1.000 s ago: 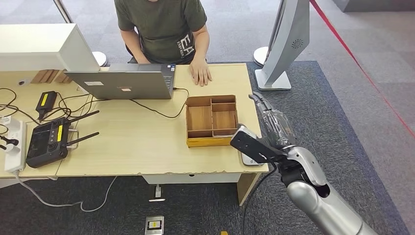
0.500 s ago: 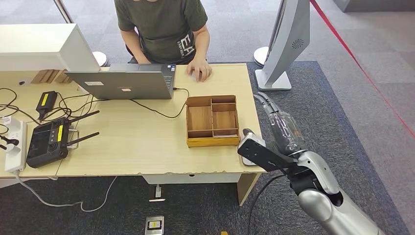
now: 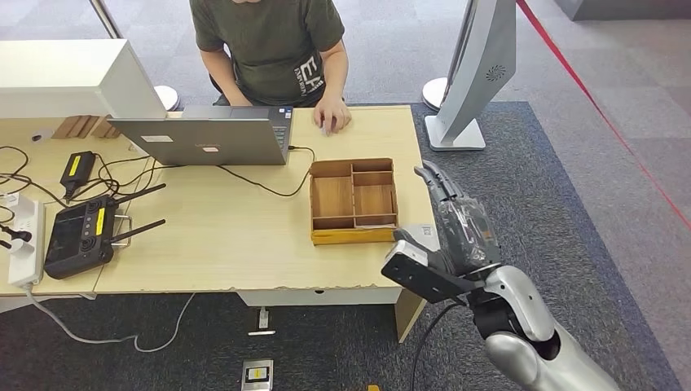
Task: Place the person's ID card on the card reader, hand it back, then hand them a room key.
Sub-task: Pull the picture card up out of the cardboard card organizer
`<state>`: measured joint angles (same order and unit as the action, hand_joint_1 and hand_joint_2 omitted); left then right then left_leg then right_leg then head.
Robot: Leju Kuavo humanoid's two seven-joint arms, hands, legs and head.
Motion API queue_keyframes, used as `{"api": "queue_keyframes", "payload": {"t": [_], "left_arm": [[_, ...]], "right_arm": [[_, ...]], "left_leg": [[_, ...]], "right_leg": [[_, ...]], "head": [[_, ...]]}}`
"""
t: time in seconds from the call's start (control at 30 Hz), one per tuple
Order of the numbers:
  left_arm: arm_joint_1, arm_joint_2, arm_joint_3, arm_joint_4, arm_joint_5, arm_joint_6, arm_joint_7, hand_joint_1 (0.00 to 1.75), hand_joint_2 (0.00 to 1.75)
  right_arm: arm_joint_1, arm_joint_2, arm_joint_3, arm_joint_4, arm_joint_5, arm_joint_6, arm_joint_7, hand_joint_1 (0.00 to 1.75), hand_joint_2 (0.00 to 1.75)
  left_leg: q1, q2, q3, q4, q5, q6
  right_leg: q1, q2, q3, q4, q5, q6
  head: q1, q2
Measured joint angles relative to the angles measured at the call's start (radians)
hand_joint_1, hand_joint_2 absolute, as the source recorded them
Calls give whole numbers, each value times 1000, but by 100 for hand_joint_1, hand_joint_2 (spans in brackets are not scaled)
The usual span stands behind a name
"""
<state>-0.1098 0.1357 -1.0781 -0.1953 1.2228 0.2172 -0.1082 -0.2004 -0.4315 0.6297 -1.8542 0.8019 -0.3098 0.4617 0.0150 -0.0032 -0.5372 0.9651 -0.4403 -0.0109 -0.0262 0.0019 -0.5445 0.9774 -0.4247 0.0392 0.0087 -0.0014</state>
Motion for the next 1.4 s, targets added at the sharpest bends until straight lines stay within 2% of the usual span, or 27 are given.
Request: {"api": "queue_keyframes", "payload": {"t": [0.13, 0.37, 0.5, 0.63, 0.9, 1.4], "left_arm": [[-1, -3, 3, 0, 4, 12, 7, 0, 0], [-1, -5, 3, 0, 6, 13, 14, 0, 0], [-1, -7, 3, 0, 2, 12, 12, 0, 0], [-1, -7, 3, 0, 0, 8, 12, 0, 0], [-1, -7, 3, 0, -3, -1, 15, 0, 0], [-1, -7, 3, 0, -25, -20, 10, 0, 0]], "right_arm": [[23, 49, 30, 74, 32, -83, 1, 0, 0], [25, 90, 50, 119, 72, -71, 32, 0, 0], [23, 112, 57, 133, 90, -46, 44, 0, 175], [19, 138, 60, 159, 120, -6, 69, 0, 175], [-13, 174, 64, 212, 328, 84, 181, 0, 175], [-19, 231, 31, 229, 463, 202, 217, 0, 175]], "left_leg": [[0, 0, 0, 0, 0, 0], [0, 0, 0, 0, 0, 0], [0, 0, 0, 0, 0, 0], [0, 0, 0, 0, 0, 0], [0, 0, 0, 0, 0, 0], [0, 0, 0, 0, 0, 0]], "right_leg": [[0, 0, 0, 0, 0, 0], [0, 0, 0, 0, 0, 0], [0, 0, 0, 0, 0, 0], [0, 0, 0, 0, 0, 0], [0, 0, 0, 0, 0, 0], [0, 0, -1, 0, 0, 0]], "head": [[0, 0], [0, 0], [0, 0], [0, 0], [0, 0], [0, 0]]}}
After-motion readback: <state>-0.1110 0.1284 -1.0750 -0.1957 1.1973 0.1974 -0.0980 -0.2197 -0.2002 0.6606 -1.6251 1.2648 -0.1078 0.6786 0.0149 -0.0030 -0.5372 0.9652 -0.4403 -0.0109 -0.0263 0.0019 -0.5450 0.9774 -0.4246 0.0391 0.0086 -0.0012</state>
